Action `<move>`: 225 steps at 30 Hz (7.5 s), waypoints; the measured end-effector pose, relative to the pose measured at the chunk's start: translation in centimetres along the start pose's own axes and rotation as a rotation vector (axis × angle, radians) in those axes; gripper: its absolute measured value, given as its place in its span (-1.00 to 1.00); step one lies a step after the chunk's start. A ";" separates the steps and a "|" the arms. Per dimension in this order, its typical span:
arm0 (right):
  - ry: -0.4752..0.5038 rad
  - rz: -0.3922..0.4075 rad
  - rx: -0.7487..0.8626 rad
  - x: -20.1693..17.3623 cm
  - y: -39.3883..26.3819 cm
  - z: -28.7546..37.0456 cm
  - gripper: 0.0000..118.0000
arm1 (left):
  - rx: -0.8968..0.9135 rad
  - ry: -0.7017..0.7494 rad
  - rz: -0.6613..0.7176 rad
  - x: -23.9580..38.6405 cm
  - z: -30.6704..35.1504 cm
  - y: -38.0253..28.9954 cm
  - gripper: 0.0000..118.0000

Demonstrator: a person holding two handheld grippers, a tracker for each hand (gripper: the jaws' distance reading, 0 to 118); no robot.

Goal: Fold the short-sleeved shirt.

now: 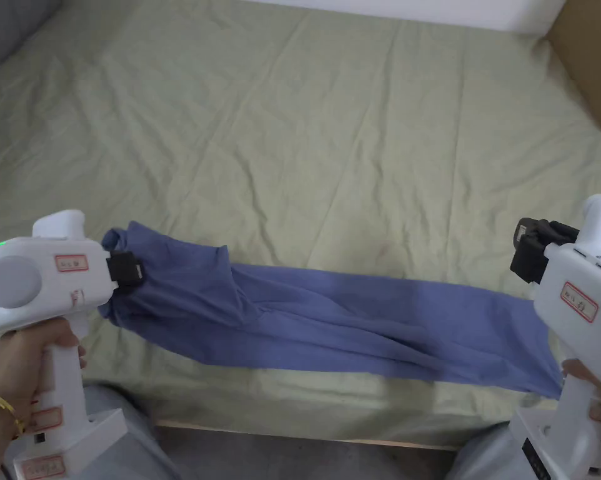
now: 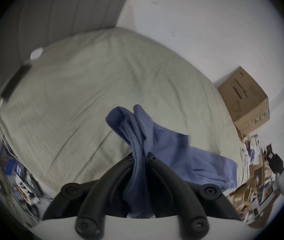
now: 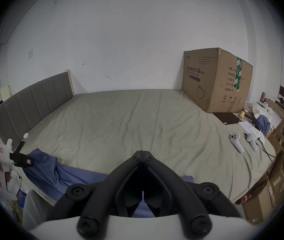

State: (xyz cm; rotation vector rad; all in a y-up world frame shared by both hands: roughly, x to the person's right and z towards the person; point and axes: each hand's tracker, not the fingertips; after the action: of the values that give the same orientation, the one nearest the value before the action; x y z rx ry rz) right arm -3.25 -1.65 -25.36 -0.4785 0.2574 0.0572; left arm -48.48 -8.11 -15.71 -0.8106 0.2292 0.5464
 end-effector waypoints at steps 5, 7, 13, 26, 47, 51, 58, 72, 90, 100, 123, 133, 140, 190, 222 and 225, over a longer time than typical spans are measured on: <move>-0.017 -0.021 0.017 1.2 -0.3 0.9 -1.00 | 0.064 -0.108 -0.224 8.1 3.2 0.4 -0.87; -0.024 -0.024 0.020 1.8 -0.6 1.2 -1.00 | 0.043 -0.189 -0.259 11.3 3.1 0.1 -0.87; -0.064 -0.060 0.024 4.1 -1.7 2.7 -1.00 | -0.091 -0.274 -0.347 19.1 -3.0 -2.5 -0.87; -0.184 -0.142 -0.002 8.7 -3.8 4.9 -1.00 | -0.360 -0.311 -0.299 24.2 -11.4 -9.0 0.25; -0.113 -0.124 -0.035 6.6 -4.4 3.9 -1.00 | -0.373 -0.251 -0.415 24.5 -12.9 -16.4 -1.00; -0.122 -0.113 -0.043 7.3 -4.4 4.2 -1.00 | -0.379 -0.248 -0.458 25.8 -13.4 -17.7 -1.00; -0.115 -0.100 -0.042 7.0 -4.1 4.0 -1.00 | -0.279 -0.492 -0.247 23.0 -9.9 -11.2 -1.00; -0.052 -0.043 -0.060 4.4 -3.4 2.4 -1.00 | -0.201 -0.466 0.147 4.2 -9.6 -1.0 1.00; -0.092 -0.047 -0.150 4.6 -3.8 1.2 -1.00 | -0.406 -0.494 0.198 4.9 -15.2 -4.8 -0.20; -0.069 -0.043 -0.163 3.9 -3.5 0.2 -1.00 | -0.426 -0.343 0.215 8.1 -10.7 -1.2 -0.78; 0.001 -0.045 -0.118 2.7 -3.3 1.5 -1.00 | -0.113 -0.017 -0.234 12.6 -0.7 2.7 -0.79; -0.079 -0.059 -0.102 5.2 -3.9 4.0 -1.00 | -0.318 -0.173 -0.304 22.3 -10.5 -3.4 -0.11; -0.109 -0.085 -0.097 6.4 -4.0 4.8 -1.00 | -0.324 -0.284 -0.256 22.8 -10.9 -3.5 0.02; 0.127 0.058 -0.392 -17.6 -11.4 -13.5 -1.00 | 0.445 0.114 -0.299 7.2 2.4 -5.0 -0.94; 0.205 0.021 -0.398 -15.8 -10.3 -12.9 -1.00 | -0.593 -0.535 0.271 0.9 -18.7 -1.3 -0.61; 0.218 -0.024 -0.379 -14.1 -8.7 -11.6 -1.00 | -0.591 -0.586 0.313 1.0 -18.0 -1.2 -0.64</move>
State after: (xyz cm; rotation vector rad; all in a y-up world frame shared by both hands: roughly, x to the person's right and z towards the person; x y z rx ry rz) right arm -18.55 -14.62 -27.73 -0.8670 0.4583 0.0300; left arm -46.78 -21.72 -27.49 -1.1497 -0.3719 1.1500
